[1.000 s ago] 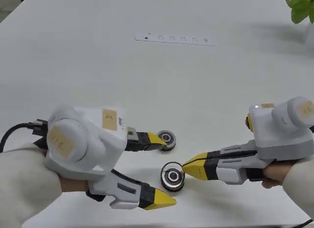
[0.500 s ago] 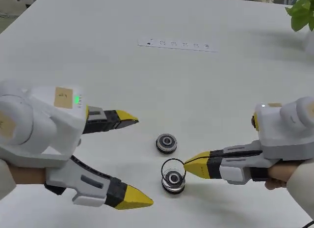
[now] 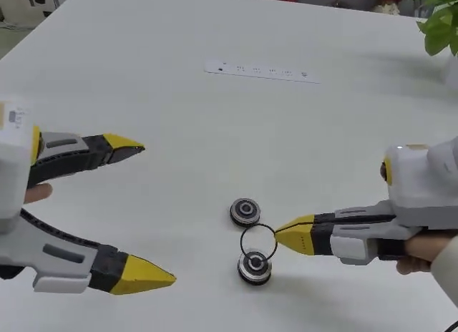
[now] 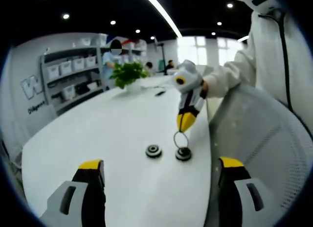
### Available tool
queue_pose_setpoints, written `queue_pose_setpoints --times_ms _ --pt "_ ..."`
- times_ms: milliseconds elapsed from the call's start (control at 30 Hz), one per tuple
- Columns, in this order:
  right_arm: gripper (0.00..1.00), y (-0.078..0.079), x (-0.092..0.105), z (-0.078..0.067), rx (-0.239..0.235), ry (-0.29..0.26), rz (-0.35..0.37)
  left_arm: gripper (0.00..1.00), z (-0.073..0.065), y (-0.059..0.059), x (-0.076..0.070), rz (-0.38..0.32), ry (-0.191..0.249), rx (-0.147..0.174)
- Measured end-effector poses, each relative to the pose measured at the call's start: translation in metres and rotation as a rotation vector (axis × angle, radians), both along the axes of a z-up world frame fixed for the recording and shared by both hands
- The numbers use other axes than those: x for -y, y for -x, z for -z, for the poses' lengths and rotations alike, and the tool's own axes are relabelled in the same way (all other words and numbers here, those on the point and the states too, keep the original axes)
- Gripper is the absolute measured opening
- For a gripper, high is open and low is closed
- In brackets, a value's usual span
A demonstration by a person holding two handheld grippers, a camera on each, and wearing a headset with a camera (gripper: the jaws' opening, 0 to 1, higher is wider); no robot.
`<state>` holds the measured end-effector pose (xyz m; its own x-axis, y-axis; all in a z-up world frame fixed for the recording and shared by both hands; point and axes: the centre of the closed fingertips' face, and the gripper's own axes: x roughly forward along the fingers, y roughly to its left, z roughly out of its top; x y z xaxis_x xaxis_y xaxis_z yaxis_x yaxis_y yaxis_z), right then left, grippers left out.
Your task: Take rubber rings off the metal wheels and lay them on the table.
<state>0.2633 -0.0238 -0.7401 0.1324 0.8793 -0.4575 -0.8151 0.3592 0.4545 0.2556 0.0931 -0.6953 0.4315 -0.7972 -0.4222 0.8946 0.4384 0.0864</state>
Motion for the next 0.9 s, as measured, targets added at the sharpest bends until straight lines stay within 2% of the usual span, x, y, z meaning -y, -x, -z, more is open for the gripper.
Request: queue_pose_setpoints --times_ms 67,167,300,400,500,667,900 --pt "0.0 0.0 0.0 -0.005 0.004 -0.003 0.002 0.98 0.0 0.002 -0.004 -0.013 -0.004 0.0" --pt "0.0 0.001 -0.001 -0.012 0.008 -0.009 0.003 0.99 -0.002 0.007 -0.009 -0.032 0.018 -0.011" --pt "0.0 0.003 -0.002 -0.02 0.024 -0.006 -0.001 1.0 0.002 0.013 -0.014 -0.053 0.015 -0.015" --pt "0.0 0.007 -0.004 -0.027 0.037 -0.004 -0.011 1.0 0.003 0.019 -0.012 -0.063 0.043 -0.035" --pt "0.0 0.008 -0.006 -0.03 0.054 0.003 -0.015 1.0 0.008 0.024 -0.011 -0.066 0.045 -0.038" --pt "0.0 0.012 -0.012 -0.038 0.062 -0.001 -0.025 1.0 0.016 0.032 -0.014 -0.083 0.058 -0.068" --pt "0.0 0.016 -0.025 -0.045 0.076 -0.006 -0.048 1.0 0.02 0.034 -0.019 -0.103 0.062 -0.073"
